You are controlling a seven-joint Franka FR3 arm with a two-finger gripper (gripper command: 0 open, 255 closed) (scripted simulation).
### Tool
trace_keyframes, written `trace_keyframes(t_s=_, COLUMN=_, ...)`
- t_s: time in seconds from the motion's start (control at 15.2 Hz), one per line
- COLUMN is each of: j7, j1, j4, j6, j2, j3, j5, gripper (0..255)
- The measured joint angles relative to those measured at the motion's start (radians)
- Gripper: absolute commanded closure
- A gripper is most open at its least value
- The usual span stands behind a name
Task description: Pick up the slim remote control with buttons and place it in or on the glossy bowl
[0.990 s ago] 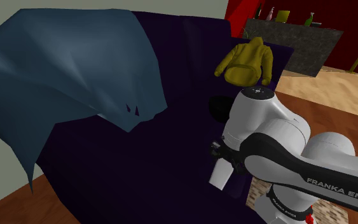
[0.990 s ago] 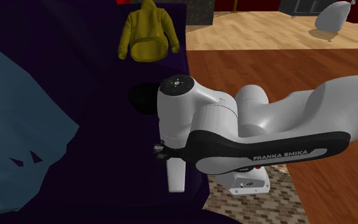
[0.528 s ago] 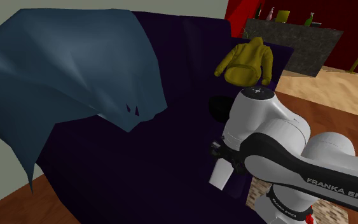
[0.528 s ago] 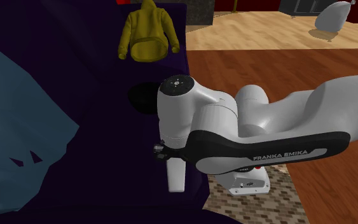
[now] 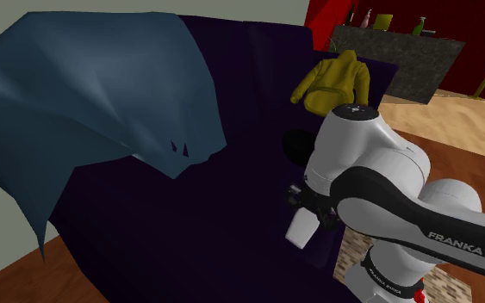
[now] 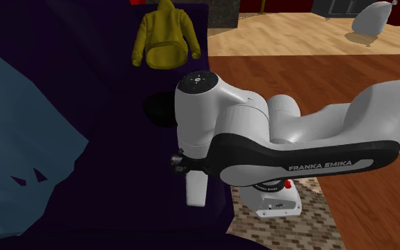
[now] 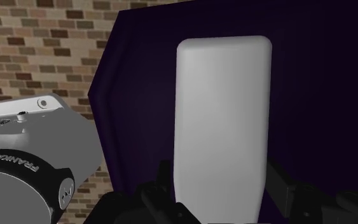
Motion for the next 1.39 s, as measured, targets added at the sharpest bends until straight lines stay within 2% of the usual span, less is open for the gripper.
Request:
trace_keyframes(t_s=0.73, j7=-0.023, j1=-0.055, j4=0.109, j6=-0.141, j2=-0.045, j3=-0.142, j5=-0.136, gripper=255)
trace_keyframes(t_s=1.39, j7=-0.037, j1=-0.106, j4=0.231, j6=-0.239, j2=-0.029, j3=-0.234, j5=-0.226, gripper=255)
